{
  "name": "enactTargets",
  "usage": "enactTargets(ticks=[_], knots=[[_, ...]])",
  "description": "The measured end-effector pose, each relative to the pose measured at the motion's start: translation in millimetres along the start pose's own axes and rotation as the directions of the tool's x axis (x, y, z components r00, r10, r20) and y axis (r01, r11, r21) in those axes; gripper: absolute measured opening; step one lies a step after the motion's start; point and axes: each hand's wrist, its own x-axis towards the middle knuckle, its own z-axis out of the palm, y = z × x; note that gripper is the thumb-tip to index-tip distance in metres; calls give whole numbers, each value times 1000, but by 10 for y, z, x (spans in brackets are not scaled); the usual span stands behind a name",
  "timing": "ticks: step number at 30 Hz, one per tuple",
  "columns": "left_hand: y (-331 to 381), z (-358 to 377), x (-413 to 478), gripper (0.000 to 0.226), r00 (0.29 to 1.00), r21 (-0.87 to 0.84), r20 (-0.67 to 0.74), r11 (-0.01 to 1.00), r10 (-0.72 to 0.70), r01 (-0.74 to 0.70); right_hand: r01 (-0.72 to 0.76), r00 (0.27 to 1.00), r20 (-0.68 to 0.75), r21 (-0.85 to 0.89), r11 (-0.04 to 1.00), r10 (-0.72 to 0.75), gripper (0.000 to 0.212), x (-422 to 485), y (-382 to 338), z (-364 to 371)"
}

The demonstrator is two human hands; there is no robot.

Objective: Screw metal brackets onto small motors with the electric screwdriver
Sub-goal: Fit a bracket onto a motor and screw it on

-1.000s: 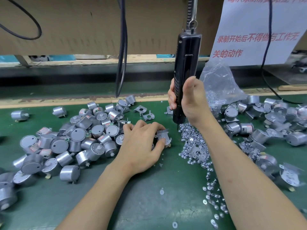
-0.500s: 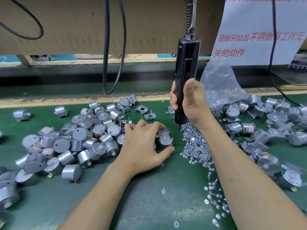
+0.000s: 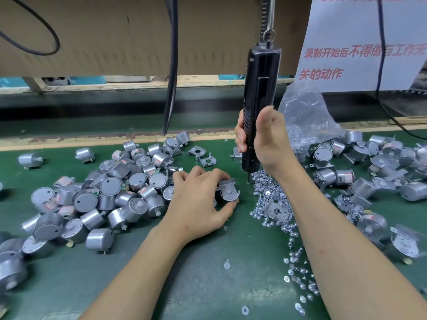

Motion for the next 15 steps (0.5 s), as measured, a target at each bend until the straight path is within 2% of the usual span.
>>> enactTargets(ticks=[15], knots=[[0, -7, -3, 37, 1000, -20, -1, 1000, -7, 7, 15, 1000, -25, -3, 1000, -15, 89, -11, 20, 29]])
